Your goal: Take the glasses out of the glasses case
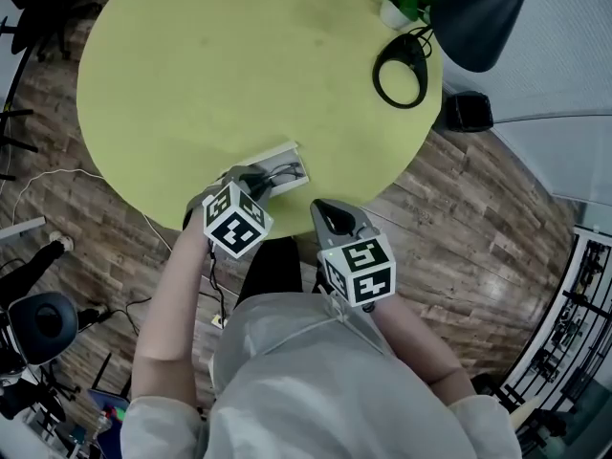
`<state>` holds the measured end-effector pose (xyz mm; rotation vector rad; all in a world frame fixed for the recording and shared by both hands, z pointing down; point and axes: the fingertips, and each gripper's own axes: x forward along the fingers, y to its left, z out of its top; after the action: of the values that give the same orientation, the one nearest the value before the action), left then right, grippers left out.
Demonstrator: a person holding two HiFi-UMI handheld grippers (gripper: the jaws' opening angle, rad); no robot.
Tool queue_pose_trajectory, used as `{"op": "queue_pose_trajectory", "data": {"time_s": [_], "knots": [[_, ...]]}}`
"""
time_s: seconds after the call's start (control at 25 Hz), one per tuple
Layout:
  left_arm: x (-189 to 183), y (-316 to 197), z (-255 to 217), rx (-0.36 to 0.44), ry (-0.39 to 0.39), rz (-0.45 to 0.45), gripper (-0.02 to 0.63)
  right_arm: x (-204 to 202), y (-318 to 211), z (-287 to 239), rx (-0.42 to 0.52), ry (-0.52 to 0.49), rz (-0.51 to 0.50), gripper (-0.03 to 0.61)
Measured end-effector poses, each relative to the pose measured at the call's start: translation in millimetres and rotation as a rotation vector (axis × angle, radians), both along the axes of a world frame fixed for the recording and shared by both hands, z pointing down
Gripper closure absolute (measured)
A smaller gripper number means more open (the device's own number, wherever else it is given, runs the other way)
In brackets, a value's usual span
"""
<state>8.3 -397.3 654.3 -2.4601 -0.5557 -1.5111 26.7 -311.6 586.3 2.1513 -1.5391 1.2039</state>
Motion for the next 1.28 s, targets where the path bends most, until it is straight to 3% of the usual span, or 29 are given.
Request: {"op": "queue_pose_trajectory", "data": {"time_s": [0.32, 0.64, 1.08, 1.28], "knots": [[2, -5, 5, 0.038, -0.005, 0.034, 0.586, -1, 3, 4, -0.009, -0.010, -0.016, 0.578], [8, -15, -12, 0.076, 0.114, 0.020, 0.594, -2, -1, 1, -0.008, -0.002, -0.013, 0.578], [7, -12, -54, 0.054, 0.220, 0.031, 0.595, -4, -5, -17, 0.021, 0.024, -0.011, 0.578], [0, -11, -84, 0.034, 0.302, -0.036, 0.595, -6, -8, -30, 0.033, 0.058, -0.025, 0.578]]}}
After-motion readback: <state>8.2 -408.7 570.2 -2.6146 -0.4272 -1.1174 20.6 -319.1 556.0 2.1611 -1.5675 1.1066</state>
